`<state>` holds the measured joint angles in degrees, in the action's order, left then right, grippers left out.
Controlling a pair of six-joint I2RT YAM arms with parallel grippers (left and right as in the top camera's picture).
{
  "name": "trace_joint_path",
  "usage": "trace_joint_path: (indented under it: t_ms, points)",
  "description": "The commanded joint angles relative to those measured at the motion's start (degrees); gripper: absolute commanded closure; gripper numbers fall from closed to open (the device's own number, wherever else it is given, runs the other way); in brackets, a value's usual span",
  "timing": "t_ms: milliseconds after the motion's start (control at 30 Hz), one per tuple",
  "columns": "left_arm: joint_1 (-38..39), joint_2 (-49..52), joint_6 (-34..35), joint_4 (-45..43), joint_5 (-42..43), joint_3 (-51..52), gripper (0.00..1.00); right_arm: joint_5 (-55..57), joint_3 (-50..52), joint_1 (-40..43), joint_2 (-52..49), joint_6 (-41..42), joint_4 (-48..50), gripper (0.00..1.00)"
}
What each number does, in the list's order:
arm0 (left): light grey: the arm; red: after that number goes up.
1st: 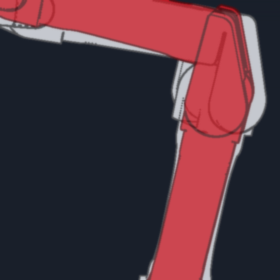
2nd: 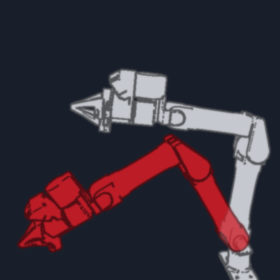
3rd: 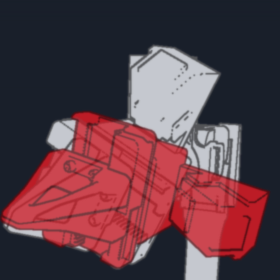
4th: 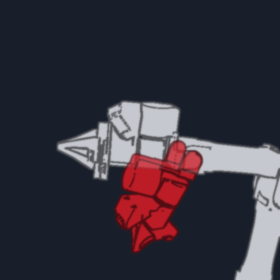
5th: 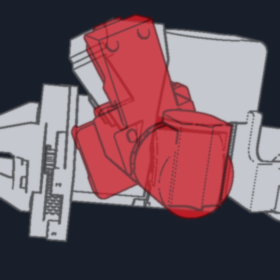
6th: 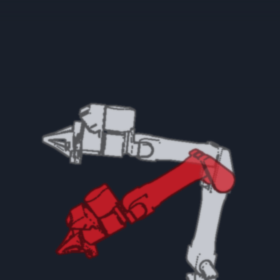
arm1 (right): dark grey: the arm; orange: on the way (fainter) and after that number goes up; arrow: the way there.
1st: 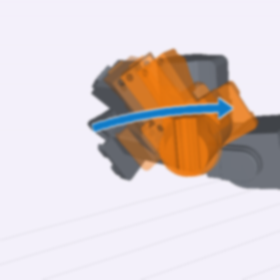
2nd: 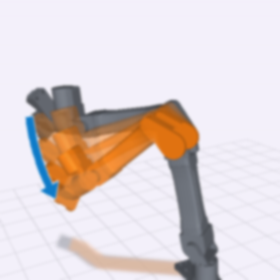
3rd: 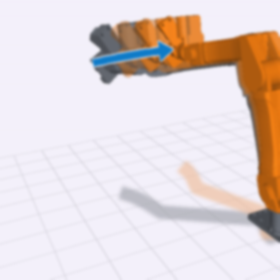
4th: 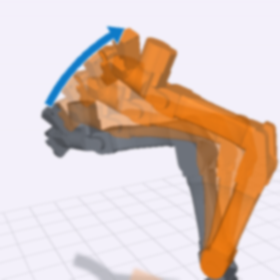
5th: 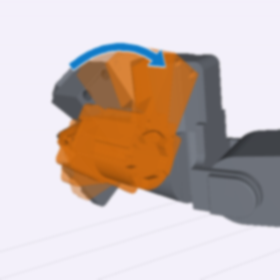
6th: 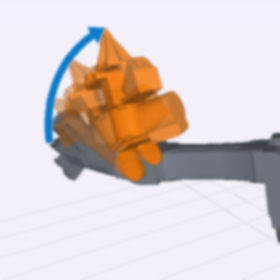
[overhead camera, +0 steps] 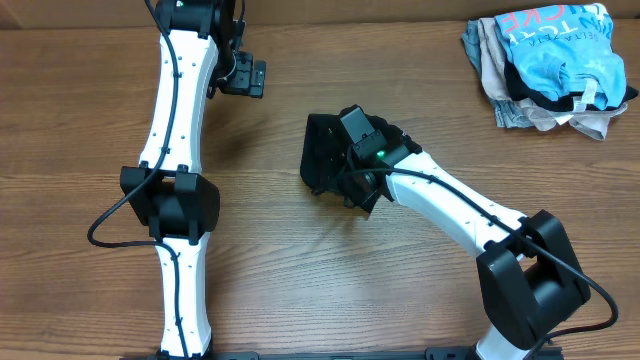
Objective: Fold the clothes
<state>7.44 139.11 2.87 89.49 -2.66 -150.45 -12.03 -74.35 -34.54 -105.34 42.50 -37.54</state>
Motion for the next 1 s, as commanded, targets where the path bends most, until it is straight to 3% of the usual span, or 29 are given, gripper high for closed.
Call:
trace_joint_path:
  t_ms: [0, 233, 367, 400, 500, 600, 967]
  points:
    - [-0.46, -0.66, -0.57, -0.22, -0.52, 0.31, 0.0, -0.68, -1.07, -0.26, -0.2, -0.48, -0.02, 0.96]
    - [-0.44, -0.66, -0.55, -0.2, -0.5, 0.31, 0.0, 4.04, -1.07, -0.33, -0.2, -9.44, 8.74, 0.94]
    - [-0.44, -0.66, -0.55, -0.13, -0.5, 0.31, 0.0, 5.97, -1.07, -0.33, -0.2, -9.75, 17.4, 0.92]
    - [-0.44, -0.66, -0.55, -0.11, -0.5, 0.31, 0.0, 5.95, -1.07, -0.33, -0.24, -9.7, 20.15, 0.88]
    - [-0.44, -0.66, -0.55, -0.09, -0.5, 0.31, 0.0, 4.24, -1.07, -0.39, -0.24, -9.53, 25.44, 0.37]
    - [-0.46, -0.66, -0.55, -0.09, -0.52, 0.31, 0.0, 1.84, -1.07, -0.39, -0.22, -9.53, 25.44, 0.0]
    - [-0.46, -0.66, -0.57, -0.5, -0.52, 0.31, 0.0, 2.12, -1.4, 5.79, 8.44, -9.53, 6.88, 0.0]
